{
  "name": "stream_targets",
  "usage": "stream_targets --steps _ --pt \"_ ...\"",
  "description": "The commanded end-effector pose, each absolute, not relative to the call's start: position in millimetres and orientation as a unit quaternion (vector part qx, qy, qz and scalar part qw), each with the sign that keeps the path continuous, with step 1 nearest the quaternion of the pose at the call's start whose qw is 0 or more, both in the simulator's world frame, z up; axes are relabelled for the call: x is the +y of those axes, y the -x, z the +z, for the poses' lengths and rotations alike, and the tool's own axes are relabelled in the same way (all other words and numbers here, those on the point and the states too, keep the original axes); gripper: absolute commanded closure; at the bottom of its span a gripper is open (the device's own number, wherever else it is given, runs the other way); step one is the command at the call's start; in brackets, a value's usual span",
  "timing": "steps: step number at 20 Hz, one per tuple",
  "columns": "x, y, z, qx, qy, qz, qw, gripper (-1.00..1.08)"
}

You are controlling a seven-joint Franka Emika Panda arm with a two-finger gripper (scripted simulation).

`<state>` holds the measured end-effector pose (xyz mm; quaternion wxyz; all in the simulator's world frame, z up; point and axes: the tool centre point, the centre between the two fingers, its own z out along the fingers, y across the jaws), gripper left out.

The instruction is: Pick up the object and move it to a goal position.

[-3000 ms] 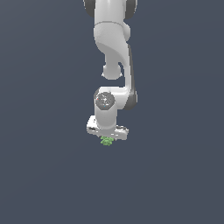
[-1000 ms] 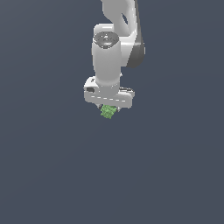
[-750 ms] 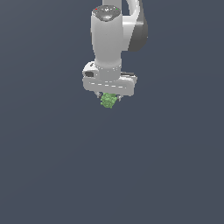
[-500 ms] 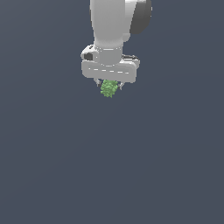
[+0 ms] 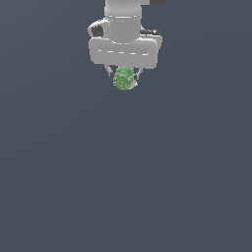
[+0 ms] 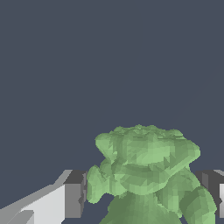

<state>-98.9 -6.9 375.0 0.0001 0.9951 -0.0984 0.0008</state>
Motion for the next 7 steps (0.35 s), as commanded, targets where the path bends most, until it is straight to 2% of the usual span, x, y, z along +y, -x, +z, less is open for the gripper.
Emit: stream_targets --steps 1,7 --pt "-6.3 102.3 384.9 -0.098 -0.995 0.000 0.000 1.08" --pt "-5.8 104.2 393.7 -0.098 -0.995 0.000 0.000 1.08"
